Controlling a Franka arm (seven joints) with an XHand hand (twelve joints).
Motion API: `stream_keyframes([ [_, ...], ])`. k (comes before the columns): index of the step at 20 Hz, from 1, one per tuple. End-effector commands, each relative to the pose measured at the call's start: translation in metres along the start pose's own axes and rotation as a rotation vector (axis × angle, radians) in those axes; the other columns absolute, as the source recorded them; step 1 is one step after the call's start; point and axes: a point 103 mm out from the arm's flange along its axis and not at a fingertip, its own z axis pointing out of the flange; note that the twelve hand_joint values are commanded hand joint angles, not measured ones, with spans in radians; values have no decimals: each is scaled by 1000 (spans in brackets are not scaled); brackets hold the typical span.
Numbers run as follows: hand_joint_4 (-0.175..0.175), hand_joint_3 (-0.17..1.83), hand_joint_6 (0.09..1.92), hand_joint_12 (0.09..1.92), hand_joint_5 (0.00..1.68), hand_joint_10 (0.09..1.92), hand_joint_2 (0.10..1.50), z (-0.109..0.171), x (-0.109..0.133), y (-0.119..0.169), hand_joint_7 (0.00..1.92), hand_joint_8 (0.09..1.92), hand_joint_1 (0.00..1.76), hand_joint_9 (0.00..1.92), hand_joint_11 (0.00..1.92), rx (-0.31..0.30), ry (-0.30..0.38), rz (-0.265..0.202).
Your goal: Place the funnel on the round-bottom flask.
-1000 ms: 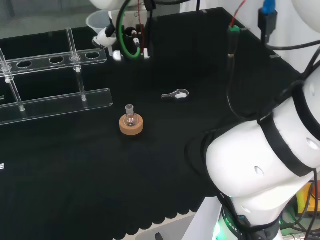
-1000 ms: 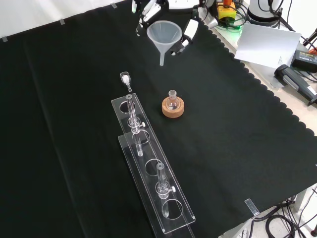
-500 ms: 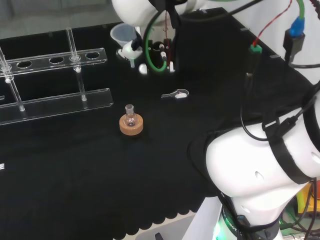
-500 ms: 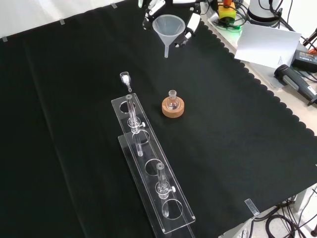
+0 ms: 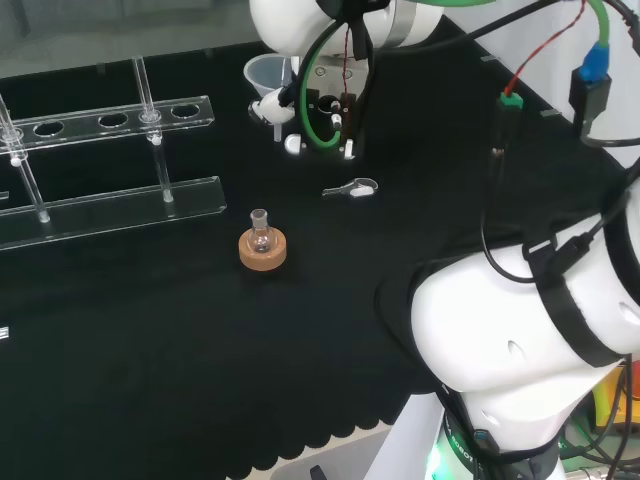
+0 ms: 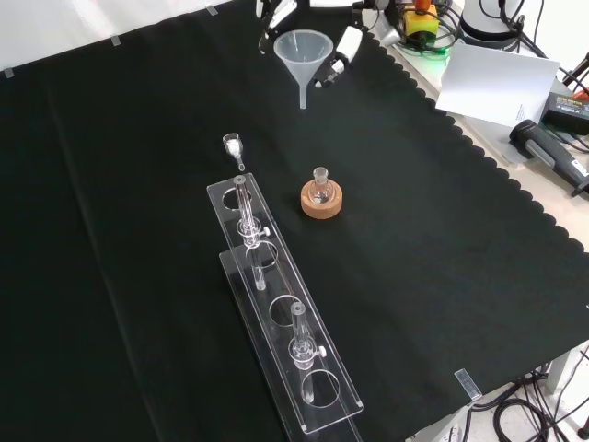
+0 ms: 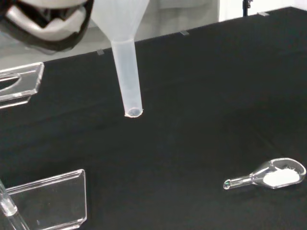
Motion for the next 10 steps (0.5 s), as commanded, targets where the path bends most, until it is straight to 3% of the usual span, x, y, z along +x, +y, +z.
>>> stream_keyframes([
  [1, 73, 686, 494, 1333, 908, 337, 595, 21, -16, 17, 1121, 583, 860, 896, 0, 43, -3, -13],
  [10, 77, 690, 502, 1339, 921, 335, 595, 44, -2, 5, 1131, 579, 858, 899, 0, 61, -29, -52],
])
